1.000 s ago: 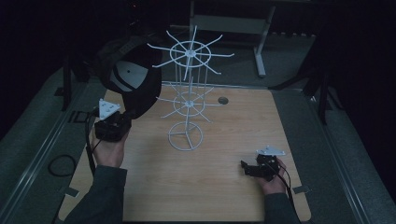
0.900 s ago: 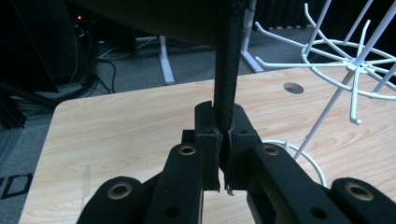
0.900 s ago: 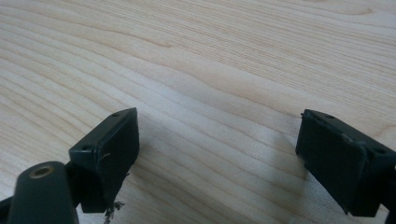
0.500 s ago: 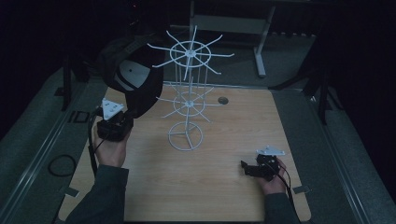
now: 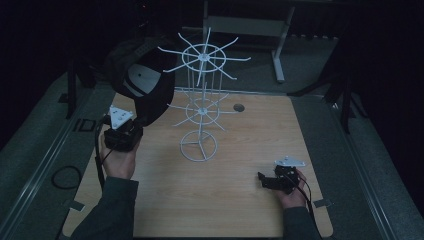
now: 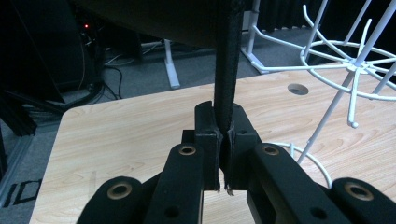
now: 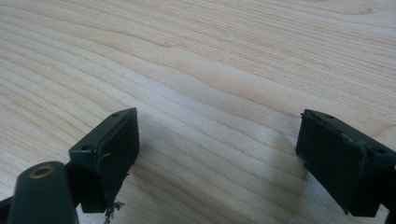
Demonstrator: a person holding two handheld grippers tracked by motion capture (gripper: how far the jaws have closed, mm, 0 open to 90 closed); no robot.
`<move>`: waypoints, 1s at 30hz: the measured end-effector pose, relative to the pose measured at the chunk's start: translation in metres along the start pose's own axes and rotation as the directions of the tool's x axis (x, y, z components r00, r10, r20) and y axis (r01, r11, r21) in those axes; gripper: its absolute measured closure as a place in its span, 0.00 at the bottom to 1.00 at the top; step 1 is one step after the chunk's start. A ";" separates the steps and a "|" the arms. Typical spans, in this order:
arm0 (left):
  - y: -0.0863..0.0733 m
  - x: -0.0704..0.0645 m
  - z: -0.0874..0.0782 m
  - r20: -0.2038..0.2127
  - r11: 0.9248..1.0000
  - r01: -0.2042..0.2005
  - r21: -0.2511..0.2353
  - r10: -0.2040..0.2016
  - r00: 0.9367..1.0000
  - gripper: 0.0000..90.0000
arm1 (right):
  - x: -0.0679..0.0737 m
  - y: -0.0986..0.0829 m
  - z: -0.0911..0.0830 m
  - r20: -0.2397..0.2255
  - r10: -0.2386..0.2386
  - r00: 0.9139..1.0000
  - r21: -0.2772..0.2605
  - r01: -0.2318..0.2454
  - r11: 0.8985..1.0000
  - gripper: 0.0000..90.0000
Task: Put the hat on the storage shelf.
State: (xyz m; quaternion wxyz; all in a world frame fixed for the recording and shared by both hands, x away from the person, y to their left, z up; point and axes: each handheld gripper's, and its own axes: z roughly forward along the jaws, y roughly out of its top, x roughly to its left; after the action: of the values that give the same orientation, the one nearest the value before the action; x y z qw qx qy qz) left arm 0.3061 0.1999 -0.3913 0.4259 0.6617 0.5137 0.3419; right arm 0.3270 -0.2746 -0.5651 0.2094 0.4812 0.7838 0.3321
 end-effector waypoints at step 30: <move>-0.010 -0.019 0.004 -0.013 0.995 -0.103 0.000 0.103 0.995 0.96 | 0.000 0.000 0.000 0.000 -0.002 1.000 0.001 0.002 1.000 0.15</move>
State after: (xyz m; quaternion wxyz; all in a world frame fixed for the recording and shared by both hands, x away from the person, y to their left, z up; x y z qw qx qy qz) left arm 0.3018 0.1817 -0.4024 0.4049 0.6848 0.4815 0.3678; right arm 0.3270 -0.2747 -0.5651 0.2095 0.4804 0.7845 0.3316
